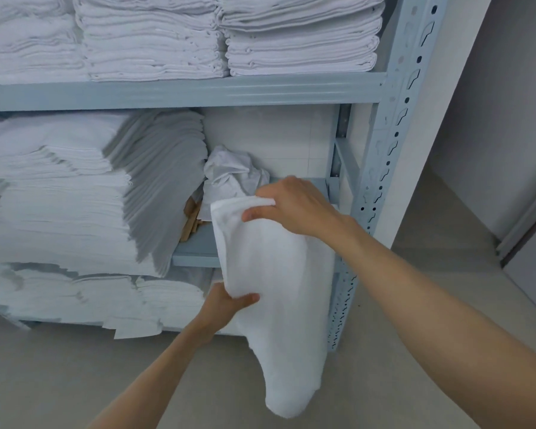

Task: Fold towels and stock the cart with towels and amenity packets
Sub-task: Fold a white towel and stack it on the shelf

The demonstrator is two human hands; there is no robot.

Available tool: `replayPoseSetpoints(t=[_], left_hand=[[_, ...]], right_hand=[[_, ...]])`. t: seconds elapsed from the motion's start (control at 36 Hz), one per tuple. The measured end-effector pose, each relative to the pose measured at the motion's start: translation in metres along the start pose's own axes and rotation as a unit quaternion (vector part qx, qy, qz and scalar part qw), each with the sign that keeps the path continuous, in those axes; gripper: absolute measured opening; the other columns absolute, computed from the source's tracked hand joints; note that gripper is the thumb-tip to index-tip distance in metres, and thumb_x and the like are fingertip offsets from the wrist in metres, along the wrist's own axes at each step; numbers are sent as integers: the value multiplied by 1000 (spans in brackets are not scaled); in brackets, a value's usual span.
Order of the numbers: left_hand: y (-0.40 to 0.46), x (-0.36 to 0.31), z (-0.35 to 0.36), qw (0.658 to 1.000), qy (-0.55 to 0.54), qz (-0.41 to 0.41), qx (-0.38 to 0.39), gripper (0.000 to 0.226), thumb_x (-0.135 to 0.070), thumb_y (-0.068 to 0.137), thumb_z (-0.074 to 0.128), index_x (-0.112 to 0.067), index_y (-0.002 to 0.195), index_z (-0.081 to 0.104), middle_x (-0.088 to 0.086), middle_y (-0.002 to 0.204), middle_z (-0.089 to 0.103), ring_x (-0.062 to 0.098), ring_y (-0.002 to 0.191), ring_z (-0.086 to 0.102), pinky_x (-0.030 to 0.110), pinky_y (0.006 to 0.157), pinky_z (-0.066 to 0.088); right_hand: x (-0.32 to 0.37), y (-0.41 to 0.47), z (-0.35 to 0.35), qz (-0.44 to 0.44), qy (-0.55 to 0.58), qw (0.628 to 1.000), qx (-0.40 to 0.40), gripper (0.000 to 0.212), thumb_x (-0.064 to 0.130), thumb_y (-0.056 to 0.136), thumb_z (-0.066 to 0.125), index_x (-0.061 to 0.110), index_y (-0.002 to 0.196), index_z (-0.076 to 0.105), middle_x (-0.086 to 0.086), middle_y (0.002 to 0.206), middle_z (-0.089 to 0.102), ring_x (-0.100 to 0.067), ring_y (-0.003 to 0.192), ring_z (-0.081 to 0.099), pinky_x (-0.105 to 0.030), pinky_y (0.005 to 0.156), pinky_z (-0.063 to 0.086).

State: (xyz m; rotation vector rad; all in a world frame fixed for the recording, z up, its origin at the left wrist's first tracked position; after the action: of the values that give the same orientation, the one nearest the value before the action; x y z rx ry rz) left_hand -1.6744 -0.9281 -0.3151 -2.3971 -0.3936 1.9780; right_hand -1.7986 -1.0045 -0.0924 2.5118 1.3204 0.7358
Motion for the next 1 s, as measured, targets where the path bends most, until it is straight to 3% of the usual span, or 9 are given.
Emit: replayPoseSetpoints(t=[0.14,0.19,0.25,0.33,0.42,0.56,0.64,0.86,1.0], left_hand=[[-4,-15,25,994,-25,-22,103,38,-47,83,76,-35,118,67,-8,115,73,13,104,71,30,85,59],[-4,-22,33,990,-41,-42,128,38,-48,84,75,-33,118,67,-5,115,74,17,103,71,37,88,57],[-5,-33,42,984,-80,-52,153,29,-40,86,74,-31,114,72,0,116,73,22,105,71,41,90,57],[-2,-44,52,968,-177,-69,163,27,-30,90,72,-18,113,74,13,119,72,32,109,69,45,91,57],[7,-43,48,965,-205,-102,125,40,-30,90,71,-6,122,64,16,114,73,33,104,71,46,92,57],[9,-17,31,966,-167,-170,105,51,-39,86,74,-9,124,57,14,106,75,32,97,73,44,82,60],[8,-4,19,967,-146,-191,89,60,-45,83,76,-12,127,52,15,108,74,34,97,73,47,81,60],[15,-1,-21,965,-159,-198,63,45,-44,95,60,-7,120,66,17,108,74,33,94,73,39,74,60],[29,-2,-60,978,-119,-168,28,37,-35,94,66,-4,113,69,16,106,75,30,90,75,37,71,61]], right_hand=[[-31,2,-13,70,66,994,-48,38,52,85,70,27,62,53,10,62,53,-6,58,48,-31,56,32],[-58,-3,-5,130,103,985,-47,33,51,89,65,21,102,69,2,97,67,-16,92,60,-32,75,43],[-90,-17,16,210,57,976,-8,57,56,94,54,18,137,51,-5,135,54,-26,128,45,-42,103,39],[-134,-67,66,358,81,928,56,70,62,99,34,9,144,45,-14,148,46,-30,137,40,-46,111,34],[-148,-145,135,478,248,832,132,78,75,92,21,14,113,66,-12,125,62,-26,114,57,-34,99,42],[-129,-251,228,585,528,591,172,69,76,87,44,24,130,60,-4,126,68,-26,118,62,-50,111,41],[-110,-262,242,572,609,524,165,66,76,85,50,23,118,71,-6,124,70,-28,114,67,-47,104,47],[-107,-210,211,438,744,504,-15,47,34,84,75,5,122,70,-17,131,64,-32,120,62,-42,88,57],[-122,-188,184,489,615,617,-48,54,34,76,79,1,117,67,-13,110,74,-27,100,72,-34,74,60]])
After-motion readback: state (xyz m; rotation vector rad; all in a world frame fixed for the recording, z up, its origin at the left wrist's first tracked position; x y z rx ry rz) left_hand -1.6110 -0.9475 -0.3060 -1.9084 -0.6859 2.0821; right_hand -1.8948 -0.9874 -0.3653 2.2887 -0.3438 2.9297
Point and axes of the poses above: each hand's wrist, its own y-axis towards the middle knuckle, its own z-axis out of the palm, x = y × z, the point moved 9 cm from there along y, towards the middle knuckle
